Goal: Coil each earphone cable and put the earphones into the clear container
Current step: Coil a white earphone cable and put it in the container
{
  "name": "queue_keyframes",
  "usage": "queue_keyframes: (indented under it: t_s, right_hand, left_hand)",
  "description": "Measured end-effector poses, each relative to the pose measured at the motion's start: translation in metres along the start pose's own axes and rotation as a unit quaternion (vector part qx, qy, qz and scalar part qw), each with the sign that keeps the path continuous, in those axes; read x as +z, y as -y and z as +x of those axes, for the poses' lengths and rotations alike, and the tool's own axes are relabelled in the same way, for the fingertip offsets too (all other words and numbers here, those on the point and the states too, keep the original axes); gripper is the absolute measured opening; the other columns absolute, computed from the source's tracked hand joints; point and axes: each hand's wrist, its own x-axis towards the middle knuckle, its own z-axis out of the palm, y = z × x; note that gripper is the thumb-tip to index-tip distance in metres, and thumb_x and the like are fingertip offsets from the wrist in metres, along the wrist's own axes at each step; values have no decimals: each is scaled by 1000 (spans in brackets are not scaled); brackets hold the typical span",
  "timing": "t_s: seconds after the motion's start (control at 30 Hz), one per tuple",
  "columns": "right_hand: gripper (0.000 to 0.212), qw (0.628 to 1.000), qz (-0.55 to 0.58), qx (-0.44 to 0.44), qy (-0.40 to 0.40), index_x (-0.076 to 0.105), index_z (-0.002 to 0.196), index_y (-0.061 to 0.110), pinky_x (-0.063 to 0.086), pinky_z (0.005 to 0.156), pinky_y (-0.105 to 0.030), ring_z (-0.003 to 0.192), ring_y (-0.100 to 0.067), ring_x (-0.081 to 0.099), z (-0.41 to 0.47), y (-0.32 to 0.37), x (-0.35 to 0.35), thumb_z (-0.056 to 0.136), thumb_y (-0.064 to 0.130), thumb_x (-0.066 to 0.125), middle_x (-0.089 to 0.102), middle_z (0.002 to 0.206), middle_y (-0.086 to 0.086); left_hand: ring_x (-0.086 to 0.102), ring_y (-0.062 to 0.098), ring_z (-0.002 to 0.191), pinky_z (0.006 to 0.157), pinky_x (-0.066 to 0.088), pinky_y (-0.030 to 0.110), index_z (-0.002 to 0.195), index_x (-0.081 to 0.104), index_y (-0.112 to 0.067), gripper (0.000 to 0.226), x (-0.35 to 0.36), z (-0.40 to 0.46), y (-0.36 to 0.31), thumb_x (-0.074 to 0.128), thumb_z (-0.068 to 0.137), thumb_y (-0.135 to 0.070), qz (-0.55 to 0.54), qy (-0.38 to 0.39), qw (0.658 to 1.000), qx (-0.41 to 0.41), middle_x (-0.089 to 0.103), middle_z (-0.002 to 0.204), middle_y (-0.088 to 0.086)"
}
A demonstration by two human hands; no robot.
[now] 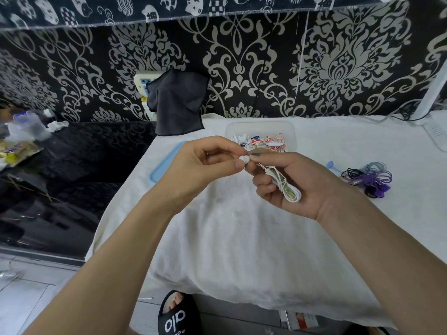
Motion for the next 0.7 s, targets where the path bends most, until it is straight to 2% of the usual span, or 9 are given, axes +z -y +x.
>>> queue_keyframes:
  t_s: [0.13, 0.27, 0.37, 0.47, 0.53, 0.57, 0.63, 0.67, 0.7]
  right_hand:
    - [24, 1000, 1, 2, 4, 65, 103, 11, 36, 43, -14, 47, -6, 43, 0, -1, 0, 79, 9, 66, 62, 75, -3]
    - [11, 1000, 10, 2, 8, 74, 86, 11, 36, 43, -15, 47, -7, 43, -1, -1, 0, 76, 10, 69, 62, 75, -3]
    - [9, 1000, 5, 4, -3, 78, 79, 11, 36, 43, -15, 48, -8, 44, 1, -1, 0, 72, 11, 73, 62, 75, -3]
    - [16, 1000, -6, -2, -27, 78, 87, 11, 35, 44, -15, 49, -8, 44, 3, 0, -2, 72, 11, 74, 64, 76, -3]
    - [19, 998, -27, -11, -51, 71, 102, 9, 36, 43, -16, 48, -8, 45, 5, 0, -4, 83, 8, 69, 64, 76, -4]
    - [18, 996, -51, -19, -65, 69, 106, 9, 36, 43, -16, 48, -8, 45, 6, 0, -6, 88, 7, 65, 64, 75, -4]
    - [16, 984, -142, -38, -96, 70, 106, 5, 35, 42, -19, 48, -11, 46, 9, -1, -10, 91, 4, 62, 64, 74, -6]
    - [16, 971, -207, -47, -112, 71, 104, 5, 36, 43, -20, 48, -12, 47, 9, -3, -11, 91, 4, 63, 65, 75, -8]
    - [16, 952, -273, -52, -126, 73, 102, 6, 37, 44, -22, 49, -13, 49, 10, -5, -13, 89, 4, 64, 67, 78, -9]
  left_hand:
    - [71, 15, 84, 84, 53, 24, 97, 70, -3, 15, -1, 0, 3, 69, 87, 7, -9, 7, 1000, -5, 76, 86, 8]
    - [66, 22, 90, 83, 53, 27, 98, 69, -6, 11, -3, 2, 6, 69, 88, -2, -64, 23, 997, -39, 74, 90, 14]
    - [64, 18, 85, 82, 53, 26, 104, 66, -1, 12, 0, 2, 7, 64, 92, -4, -84, 36, 994, -62, 72, 88, 11]
    - [58, 17, 76, 77, 53, 27, 106, 69, -3, 15, 2, 6, 9, 55, 101, -7, -66, -23, 995, -77, 65, 89, 10]
    - [56, 16, 66, 69, 52, 27, 97, 70, -7, 19, -2, 9, 18, 52, 101, -8, 9, -84, 992, -97, 63, 82, 6]
    - [56, 16, 63, 66, 52, 29, 91, 70, -9, 19, -6, 10, 26, 53, 99, -8, 87, -92, 987, -103, 64, 78, 3]
    - [59, 11, 60, 68, 51, 29, 88, 69, -17, 11, -9, 6, 43, 60, 93, -11, 272, -20, 954, -122, 65, 76, -7]
    - [59, 8, 63, 71, 49, 27, 92, 68, -20, 5, -8, 2, 50, 66, 90, -16, 344, 44, 927, -140, 65, 79, -10]
    - [58, 4, 66, 71, 48, 24, 97, 68, -23, 9, -6, -3, 56, 71, 88, -23, 399, 101, 898, -157, 64, 84, -12]
